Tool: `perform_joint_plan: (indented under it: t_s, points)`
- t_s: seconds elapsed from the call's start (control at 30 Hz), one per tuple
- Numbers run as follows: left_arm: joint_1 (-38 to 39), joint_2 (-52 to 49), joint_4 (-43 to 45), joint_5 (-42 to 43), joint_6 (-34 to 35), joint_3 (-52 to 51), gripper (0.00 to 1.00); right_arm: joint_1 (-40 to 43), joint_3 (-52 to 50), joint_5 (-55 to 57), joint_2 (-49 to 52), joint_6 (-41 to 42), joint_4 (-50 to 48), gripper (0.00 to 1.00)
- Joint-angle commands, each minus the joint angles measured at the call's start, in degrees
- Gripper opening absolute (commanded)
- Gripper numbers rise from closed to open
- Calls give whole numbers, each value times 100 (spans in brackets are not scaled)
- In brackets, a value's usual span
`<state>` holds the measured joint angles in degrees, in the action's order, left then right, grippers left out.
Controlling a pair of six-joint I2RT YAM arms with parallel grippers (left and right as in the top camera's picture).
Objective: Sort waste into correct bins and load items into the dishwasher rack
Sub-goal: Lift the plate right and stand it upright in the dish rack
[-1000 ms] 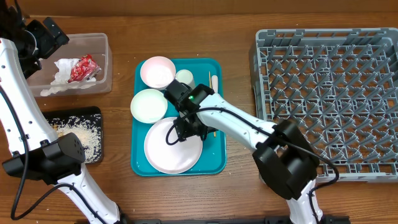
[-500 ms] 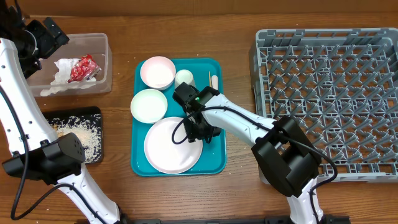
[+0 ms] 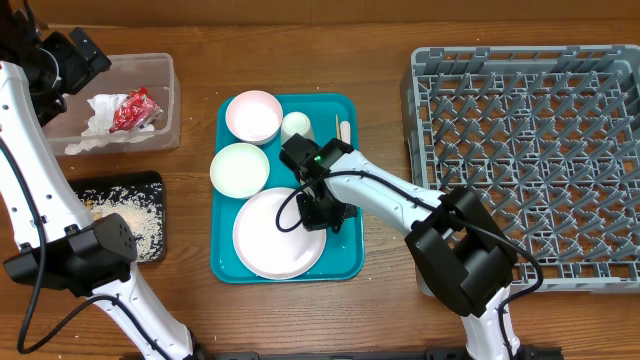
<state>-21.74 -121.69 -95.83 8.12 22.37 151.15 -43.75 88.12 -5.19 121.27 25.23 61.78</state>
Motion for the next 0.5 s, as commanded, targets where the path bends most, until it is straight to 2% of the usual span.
perform_joint_plan:
  t_s: [0.0, 0.13, 0.23, 0.33, 0.47]
  points:
    - [39, -17, 9, 31, 37, -2, 100, 68, 214, 107, -2, 9, 378, 4]
    - [39, -17, 9, 31, 37, -2, 100, 289, 621, 273, -236, -13, 1099, 4]
    - [39, -17, 9, 31, 37, -2, 100, 540, 756, 1045, -739, -11, 1814, 4]
    - [39, -17, 9, 31, 37, -2, 100, 839, 765, 1349, -1248, -13, 1974, 4]
    - [39, -17, 9, 31, 37, -2, 100, 1856, 835, 1486, -2184, -214, 1958, 4]
